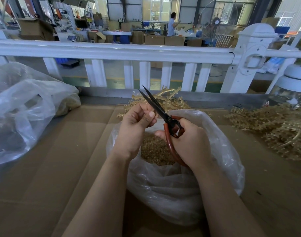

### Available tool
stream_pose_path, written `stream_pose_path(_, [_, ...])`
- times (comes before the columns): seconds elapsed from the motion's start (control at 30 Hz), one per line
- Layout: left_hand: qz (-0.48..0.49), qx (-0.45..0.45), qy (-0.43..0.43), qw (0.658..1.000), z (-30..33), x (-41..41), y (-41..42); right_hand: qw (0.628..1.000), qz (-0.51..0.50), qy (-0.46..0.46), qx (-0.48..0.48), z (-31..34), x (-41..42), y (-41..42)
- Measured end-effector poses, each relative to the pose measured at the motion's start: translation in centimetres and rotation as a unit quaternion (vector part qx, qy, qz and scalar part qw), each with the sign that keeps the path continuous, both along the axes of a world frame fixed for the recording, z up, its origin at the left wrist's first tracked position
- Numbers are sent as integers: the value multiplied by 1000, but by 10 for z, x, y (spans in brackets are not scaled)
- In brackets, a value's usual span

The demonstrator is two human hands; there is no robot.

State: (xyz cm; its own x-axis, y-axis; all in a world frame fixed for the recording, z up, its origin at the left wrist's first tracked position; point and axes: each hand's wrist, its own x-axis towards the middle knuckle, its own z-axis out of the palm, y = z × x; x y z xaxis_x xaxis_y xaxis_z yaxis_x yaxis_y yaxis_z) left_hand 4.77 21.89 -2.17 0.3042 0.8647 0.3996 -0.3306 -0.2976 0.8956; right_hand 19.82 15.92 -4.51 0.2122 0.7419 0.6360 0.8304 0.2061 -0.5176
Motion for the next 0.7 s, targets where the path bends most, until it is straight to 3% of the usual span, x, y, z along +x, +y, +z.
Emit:
stream_pose_path(0.17, [7, -55, 17, 998, -1, -1, -2, 990, 26, 137, -14, 2, -3, 2])
stream_pose_path(0.33, [-7, -51, 61, 997, -1, 2, -5, 957, 71, 281, -20, 8, -4, 6])
stream_pose_path(0.5, [-17, -32, 76, 996, -1, 3, -8, 938, 105, 328, -38, 8, -4, 7])
stream_pose_path(0.7, [2, -29, 73, 997, -2, 3, -6, 941, 95, 322, -53, 8, -3, 8])
